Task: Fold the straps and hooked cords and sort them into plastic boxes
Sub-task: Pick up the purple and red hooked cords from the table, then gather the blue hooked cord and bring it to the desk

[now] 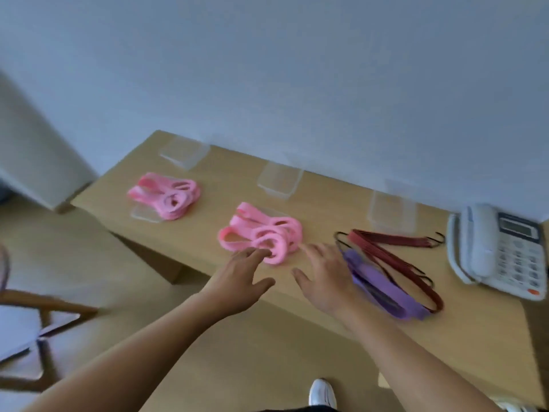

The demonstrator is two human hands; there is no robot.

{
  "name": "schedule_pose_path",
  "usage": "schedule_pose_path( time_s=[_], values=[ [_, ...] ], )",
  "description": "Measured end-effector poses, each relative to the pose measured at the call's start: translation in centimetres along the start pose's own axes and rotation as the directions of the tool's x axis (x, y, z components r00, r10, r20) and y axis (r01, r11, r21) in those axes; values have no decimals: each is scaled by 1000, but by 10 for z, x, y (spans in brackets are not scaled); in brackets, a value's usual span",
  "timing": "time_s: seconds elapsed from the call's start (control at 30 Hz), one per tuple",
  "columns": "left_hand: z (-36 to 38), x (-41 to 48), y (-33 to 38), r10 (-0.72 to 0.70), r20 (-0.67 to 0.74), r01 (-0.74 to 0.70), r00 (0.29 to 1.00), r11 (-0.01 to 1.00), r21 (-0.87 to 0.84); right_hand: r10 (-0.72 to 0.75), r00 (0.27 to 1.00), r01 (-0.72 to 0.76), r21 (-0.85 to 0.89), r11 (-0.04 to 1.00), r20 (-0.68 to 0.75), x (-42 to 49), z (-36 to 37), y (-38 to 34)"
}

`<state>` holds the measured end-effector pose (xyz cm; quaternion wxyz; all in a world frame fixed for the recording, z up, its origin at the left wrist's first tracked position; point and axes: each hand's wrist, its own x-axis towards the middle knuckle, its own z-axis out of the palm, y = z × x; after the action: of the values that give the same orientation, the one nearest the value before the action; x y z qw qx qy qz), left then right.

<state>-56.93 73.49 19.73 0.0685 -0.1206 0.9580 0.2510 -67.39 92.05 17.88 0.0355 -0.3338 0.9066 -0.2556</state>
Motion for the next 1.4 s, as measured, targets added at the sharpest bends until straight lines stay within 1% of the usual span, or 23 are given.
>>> schedule_pose_path(
  time_s=[0.1, 0.17, 0.23, 0.3, 0.4, 0.53, 0.63, 0.73, 0.8, 1.0, 1.1, 1.23, 1.3, 1.37, 1.4],
  values=[
    [-37, -55, -78, -116, -126, 111, 985, 993, -46, -123, 988, 126, -18, 992, 88, 19, 47, -82],
    [-60, -97, -133, -212, -179, 201, 961, 976, -78, -176, 972, 181, -17, 983, 158, 28, 81, -143],
    [-81, -140, -189, -306, -227, 287, 925, 951, -113, -224, 954, 231, -10, 973, 200, 33, 115, -203],
    [-99, -185, -242, -406, -279, 375, 870, 913, -160, -301, 920, 311, 3, 951, 249, 36, 148, -263],
    [-116, -250, -309, -548, -332, 492, 768, 836, -241, -405, 852, 413, 48, 909, 331, 38, 192, -342],
    [-126, -324, -382, -716, -340, 616, 610, 698, -365, -507, 751, 493, 151, 857, 424, 42, 241, -430],
    [-128, -368, -424, -831, -312, 680, 459, 556, -478, -579, 648, 568, 193, 800, 495, 49, 280, -481],
    [-127, -399, -461, -902, -273, 698, 336, 433, -571, -622, 540, 626, 223, 747, 567, 62, 326, -530],
    [-128, -411, -490, -931, -256, 702, 261, 365, -611, -640, 469, 658, 242, 713, 609, 76, 363, -565],
    [-154, -404, -590, -975, -182, 704, 131, 220, -675, -631, 321, 708, 264, 656, 706, 140, 475, -661],
    [-174, -387, -643, -989, -116, 714, 93, 147, -684, -583, 262, 723, 244, 646, 769, 187, 527, -698],
    [-196, -364, -701, -998, -4, 733, 56, 44, -678, -475, 223, 742, 168, 649, 851, 252, 593, -738],
    [-201, -355, -727, -998, 39, 741, 40, 4, -672, -429, 193, 783, 125, 609, 882, 280, 627, -760],
    [-201, -348, -747, -996, 87, 744, 29, -37, -667, -399, 160, 831, 95, 548, 903, 302, 658, -780],
    [-200, -345, -755, -993, 111, 749, 27, -54, -661, -385, 156, 852, 73, 519, 910, 311, 672, -788]
  ],
)
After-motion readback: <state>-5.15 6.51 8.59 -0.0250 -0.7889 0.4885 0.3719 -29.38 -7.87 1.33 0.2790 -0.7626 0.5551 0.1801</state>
